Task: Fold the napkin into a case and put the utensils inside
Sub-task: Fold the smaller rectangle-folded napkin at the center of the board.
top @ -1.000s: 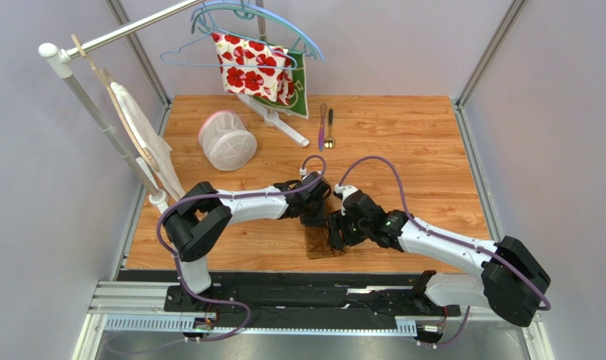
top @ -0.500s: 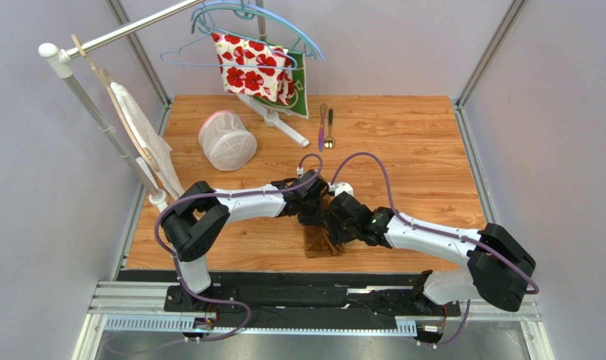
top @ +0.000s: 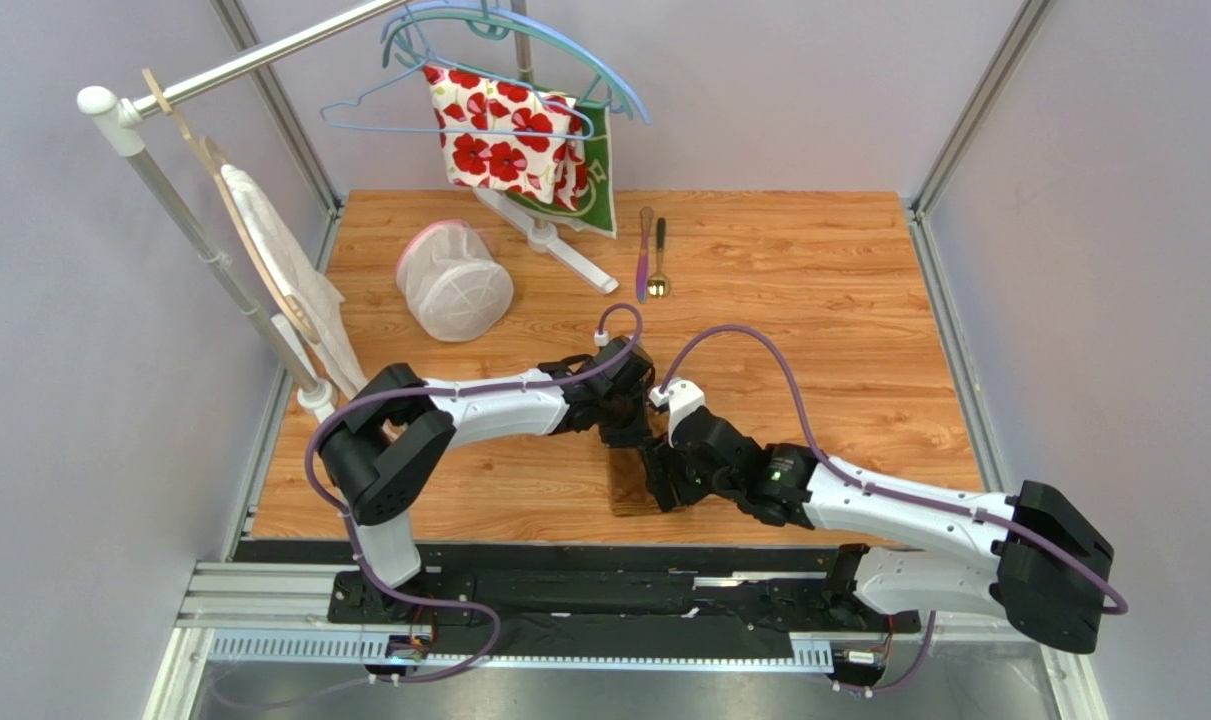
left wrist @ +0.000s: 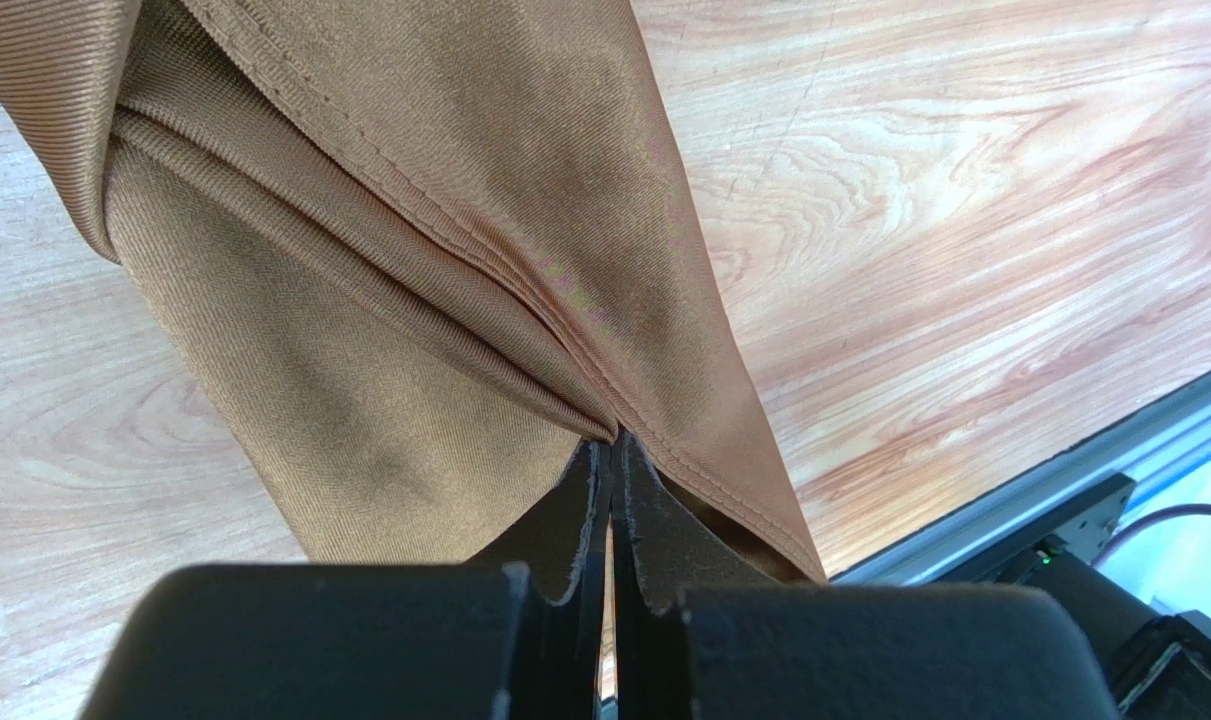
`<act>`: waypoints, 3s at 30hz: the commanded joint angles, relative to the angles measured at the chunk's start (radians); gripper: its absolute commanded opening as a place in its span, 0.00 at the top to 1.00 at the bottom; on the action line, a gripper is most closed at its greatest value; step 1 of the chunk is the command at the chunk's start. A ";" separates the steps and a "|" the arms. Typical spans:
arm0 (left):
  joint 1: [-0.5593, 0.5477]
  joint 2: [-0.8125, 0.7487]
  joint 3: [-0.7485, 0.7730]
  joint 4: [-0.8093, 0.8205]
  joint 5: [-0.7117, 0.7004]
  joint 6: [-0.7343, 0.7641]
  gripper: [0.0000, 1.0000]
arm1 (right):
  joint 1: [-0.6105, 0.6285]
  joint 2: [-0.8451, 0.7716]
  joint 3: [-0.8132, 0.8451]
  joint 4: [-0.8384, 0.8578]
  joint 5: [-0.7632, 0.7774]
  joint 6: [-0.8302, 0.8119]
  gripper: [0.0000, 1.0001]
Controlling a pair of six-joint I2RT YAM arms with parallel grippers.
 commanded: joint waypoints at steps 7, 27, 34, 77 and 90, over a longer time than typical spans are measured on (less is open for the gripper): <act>0.011 -0.056 -0.019 0.036 0.018 -0.015 0.98 | 0.000 0.081 0.036 -0.001 0.046 -0.066 0.33; 0.045 -0.065 -0.059 0.123 0.110 -0.082 0.96 | 0.003 0.119 0.042 -0.003 0.061 -0.063 0.67; 0.052 -0.094 -0.099 0.166 0.114 -0.097 0.81 | 0.003 0.119 0.045 -0.010 0.084 -0.053 1.00; 0.020 -0.159 -0.389 0.317 0.110 -0.042 0.99 | 0.003 0.234 0.189 -0.038 -0.054 0.023 1.00; 0.003 -0.179 -0.398 0.309 0.094 -0.056 0.99 | 0.003 0.320 0.209 0.019 -0.131 0.128 1.00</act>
